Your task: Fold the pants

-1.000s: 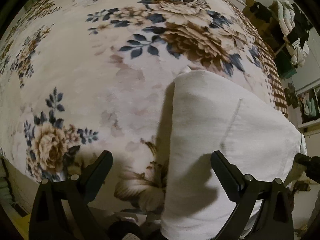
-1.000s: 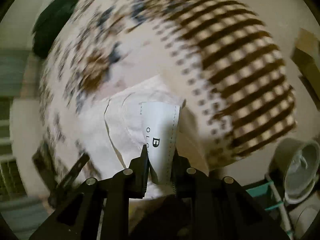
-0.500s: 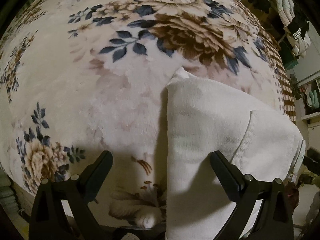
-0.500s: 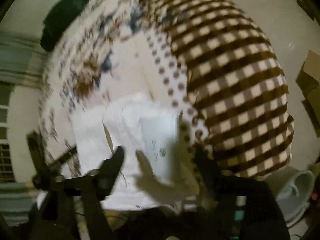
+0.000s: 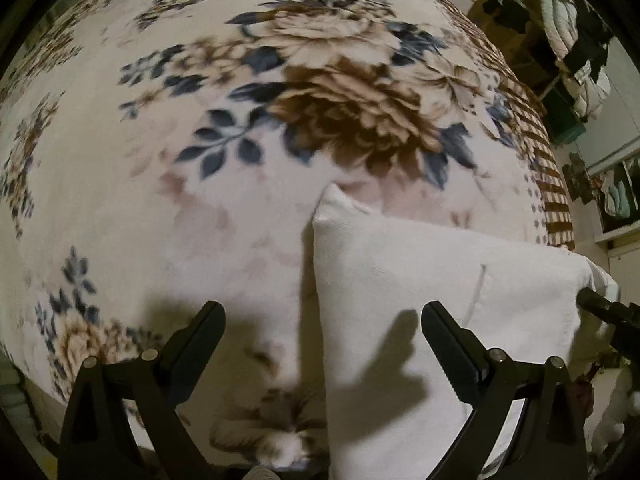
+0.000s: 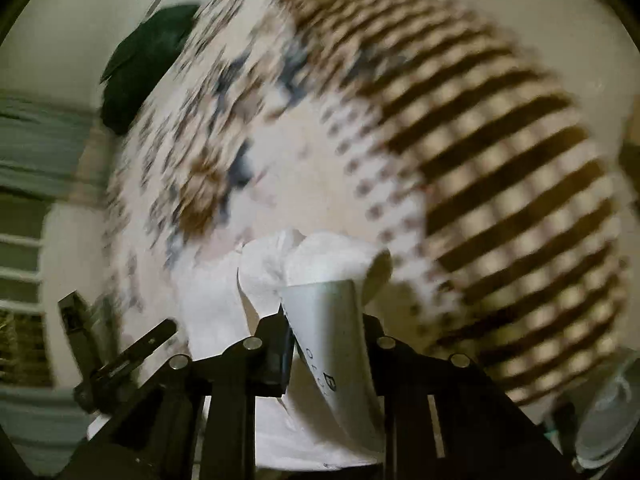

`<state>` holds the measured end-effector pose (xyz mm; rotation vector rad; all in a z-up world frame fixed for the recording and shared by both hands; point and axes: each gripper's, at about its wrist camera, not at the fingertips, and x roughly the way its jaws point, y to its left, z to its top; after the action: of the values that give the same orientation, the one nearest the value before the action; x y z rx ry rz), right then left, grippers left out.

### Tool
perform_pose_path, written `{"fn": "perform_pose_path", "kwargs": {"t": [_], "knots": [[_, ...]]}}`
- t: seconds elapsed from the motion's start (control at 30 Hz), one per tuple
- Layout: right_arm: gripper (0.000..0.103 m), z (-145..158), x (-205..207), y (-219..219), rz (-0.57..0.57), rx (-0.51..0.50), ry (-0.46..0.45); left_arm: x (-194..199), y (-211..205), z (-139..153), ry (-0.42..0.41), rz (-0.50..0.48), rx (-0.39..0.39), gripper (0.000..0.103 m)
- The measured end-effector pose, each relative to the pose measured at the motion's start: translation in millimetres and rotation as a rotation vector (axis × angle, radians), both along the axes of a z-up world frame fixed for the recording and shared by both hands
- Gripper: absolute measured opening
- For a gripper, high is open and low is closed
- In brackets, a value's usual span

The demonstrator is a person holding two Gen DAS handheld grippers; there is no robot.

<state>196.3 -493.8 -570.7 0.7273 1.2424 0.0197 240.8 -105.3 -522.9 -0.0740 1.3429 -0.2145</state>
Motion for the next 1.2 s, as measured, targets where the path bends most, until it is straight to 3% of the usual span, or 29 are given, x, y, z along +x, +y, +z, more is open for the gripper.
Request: {"fn": "perform_pose_path", "kwargs": {"t": [0.1,0.17,0.27,0.4,0.5,0.6,0.67,0.7,0.73,0.77,0.9,1.0,1.13,1.2], "knots": [[0.023,-14.0,-2.4,-14.7,-0.028,-0.004,0.065,12.6,-18.9,-19.5,0.020,-0.026,0.036,0.100],[0.041,-30.1,-1.5,-18.8,0.002,-0.019,0.111,17.4,-24.3,-31.1,0.022,-0.034,0.074,0.102],[0.058,-42.5,-5.4,-29.5,0.017,0.004,0.178,27.8,-22.1,-46.5,0.036,-0.030,0.067,0.103],[0.065,-29.9,-40.0,-56.1,-0.085,0.025,0.181,31.1,-7.6,-38.5,0.057,0.009,0.013,0.103],[0.070,-36.3,-77.4,-74.1,-0.171,0.133,0.199,22.3,1.8,-23.0,0.045,0.033,-0.006,0.103],[0.070,-66.8,-106.0,-75.6,-0.263,0.274,0.264,3.3,12.8,-12.4,0.050,0.065,-0.033,0.103],[0.070,-93.6,-116.8,-67.1,-0.333,0.407,0.251,-8.0,12.2,-11.8,0.059,0.065,-0.029,0.103],[0.069,-100.5,-117.7,-62.5,-0.356,0.447,0.229,-15.5,10.5,-13.2,0.067,0.060,-0.017,0.103],[0.052,-106.5,-118.5,-55.3,-0.388,0.498,0.189,-21.3,9.8,-15.3,0.073,0.056,-0.010,0.103],[0.023,-107.8,-118.0,-48.6,-0.405,0.509,0.167,-26.3,10.3,-17.2,0.079,0.050,-0.003,0.103],[0.015,-78.4,-131.3,-39.2,-0.444,0.393,0.137,-34.5,11.5,-25.8,0.100,0.036,0.004,0.103],[0.015,-48.5,-143.6,-36.4,-0.371,0.239,0.172,-29.4,-0.3,-29.6,0.089,0.009,0.027,0.103],[0.016,-73.3,-123.2,-19.0,-0.248,0.093,0.313,-20.7,-11.0,-34.3,0.086,-0.023,0.038,0.103],[0.020,-84.8,-98.2,-0.9,-0.111,0.001,0.404,-15.6,-11.8,-27.9,0.084,-0.033,0.041,0.103]]}}
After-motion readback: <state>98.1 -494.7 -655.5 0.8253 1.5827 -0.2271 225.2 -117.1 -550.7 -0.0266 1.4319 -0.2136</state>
